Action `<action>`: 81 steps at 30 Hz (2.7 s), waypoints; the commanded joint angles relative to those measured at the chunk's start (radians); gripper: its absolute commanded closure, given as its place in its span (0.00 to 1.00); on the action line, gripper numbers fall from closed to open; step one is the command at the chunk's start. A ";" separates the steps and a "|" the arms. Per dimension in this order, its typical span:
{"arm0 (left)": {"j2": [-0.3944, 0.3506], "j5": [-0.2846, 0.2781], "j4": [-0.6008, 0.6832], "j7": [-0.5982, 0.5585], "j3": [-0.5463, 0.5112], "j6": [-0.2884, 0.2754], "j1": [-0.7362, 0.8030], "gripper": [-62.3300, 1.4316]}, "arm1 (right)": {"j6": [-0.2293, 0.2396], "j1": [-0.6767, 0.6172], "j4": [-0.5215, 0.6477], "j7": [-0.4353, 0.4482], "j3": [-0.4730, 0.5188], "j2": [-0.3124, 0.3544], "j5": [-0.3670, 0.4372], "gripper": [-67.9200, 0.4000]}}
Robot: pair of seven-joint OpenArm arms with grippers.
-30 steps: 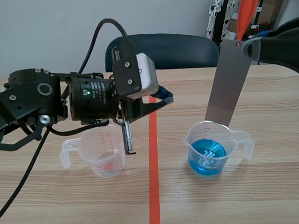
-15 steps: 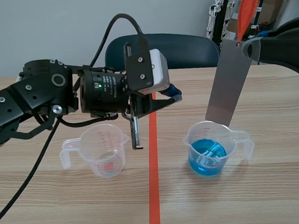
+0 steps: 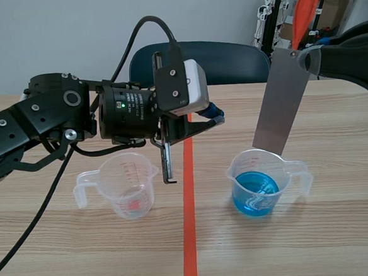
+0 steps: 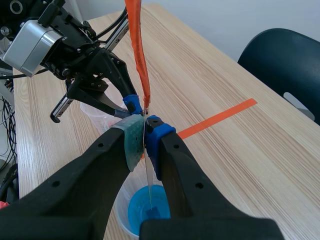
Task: Do the redox reaction experiment. raise the plate out of the solution
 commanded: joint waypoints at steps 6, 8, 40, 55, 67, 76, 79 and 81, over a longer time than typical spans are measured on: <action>0.008 -0.007 0.012 -0.013 0.000 0.005 -0.011 0.93 | 0.015 0.017 0.014 0.024 0.018 0.018 0.022 0.99; 0.006 -0.006 0.011 -0.018 0.000 0.005 -0.008 0.93 | 0.015 0.017 0.014 0.024 0.018 0.018 0.022 0.99; -0.020 0.068 -0.032 -0.077 0.000 0.005 0.027 0.93 | 0.015 0.017 0.014 0.031 0.018 0.018 0.022 0.99; -0.019 0.068 -0.032 -0.077 0.000 0.005 0.027 0.93 | 0.015 0.017 0.014 0.031 0.018 0.018 0.022 0.99; -0.019 0.068 -0.032 -0.077 0.000 0.005 0.027 0.93 | 0.015 0.017 0.014 0.031 0.018 0.018 0.022 0.99; -0.019 0.068 -0.032 -0.077 0.000 0.006 0.027 0.93 | 0.015 0.017 0.014 0.031 0.018 0.018 0.022 0.99; -0.019 0.068 -0.032 -0.077 0.000 0.006 0.027 0.93 | 0.015 0.017 0.014 0.031 0.018 0.018 0.022 0.99; -0.019 0.068 -0.032 -0.077 0.000 0.006 0.027 0.93 | 0.015 0.017 0.014 0.031 0.018 0.018 0.022 0.99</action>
